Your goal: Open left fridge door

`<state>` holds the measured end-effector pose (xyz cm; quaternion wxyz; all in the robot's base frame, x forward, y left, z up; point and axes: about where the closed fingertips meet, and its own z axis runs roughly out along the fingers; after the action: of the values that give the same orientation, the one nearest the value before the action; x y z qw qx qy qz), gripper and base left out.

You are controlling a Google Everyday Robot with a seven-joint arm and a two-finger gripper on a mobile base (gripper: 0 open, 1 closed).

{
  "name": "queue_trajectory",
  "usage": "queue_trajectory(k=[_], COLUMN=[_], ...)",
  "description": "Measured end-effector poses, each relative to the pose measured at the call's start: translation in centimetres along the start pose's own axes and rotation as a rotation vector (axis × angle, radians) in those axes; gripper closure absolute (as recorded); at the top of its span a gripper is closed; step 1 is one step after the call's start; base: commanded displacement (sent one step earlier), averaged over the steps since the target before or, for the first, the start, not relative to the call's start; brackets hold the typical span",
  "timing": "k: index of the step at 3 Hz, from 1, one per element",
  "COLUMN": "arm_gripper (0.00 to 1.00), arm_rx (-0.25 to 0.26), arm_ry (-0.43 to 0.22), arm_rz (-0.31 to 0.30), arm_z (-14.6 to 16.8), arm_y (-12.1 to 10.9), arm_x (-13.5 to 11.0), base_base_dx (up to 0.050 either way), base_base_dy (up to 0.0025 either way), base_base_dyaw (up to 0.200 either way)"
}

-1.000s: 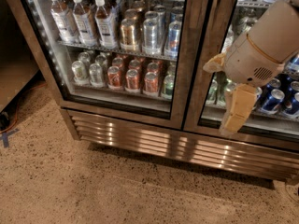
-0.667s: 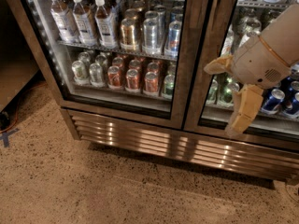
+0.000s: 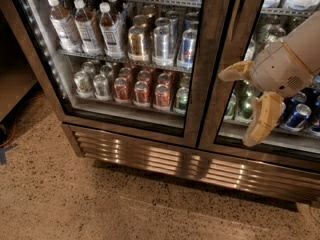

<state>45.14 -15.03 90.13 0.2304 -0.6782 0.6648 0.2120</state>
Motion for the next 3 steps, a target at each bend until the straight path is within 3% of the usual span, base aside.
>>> queue_trajectory(k=[2, 3], arm_gripper=[0.0, 0.0], arm_rx=[-0.013, -0.064], arm_ry=[-0.031, -0.199], arm_rz=[-0.011, -0.065], arm_z=[-0.4, -1.8], arm_y=[-0.3, -0.4], arm_x=[-0.3, 0.5], base_base_dx=[0.0, 0.0], base_base_dy=[0.0, 0.0], base_base_dyaw=[0.0, 0.0])
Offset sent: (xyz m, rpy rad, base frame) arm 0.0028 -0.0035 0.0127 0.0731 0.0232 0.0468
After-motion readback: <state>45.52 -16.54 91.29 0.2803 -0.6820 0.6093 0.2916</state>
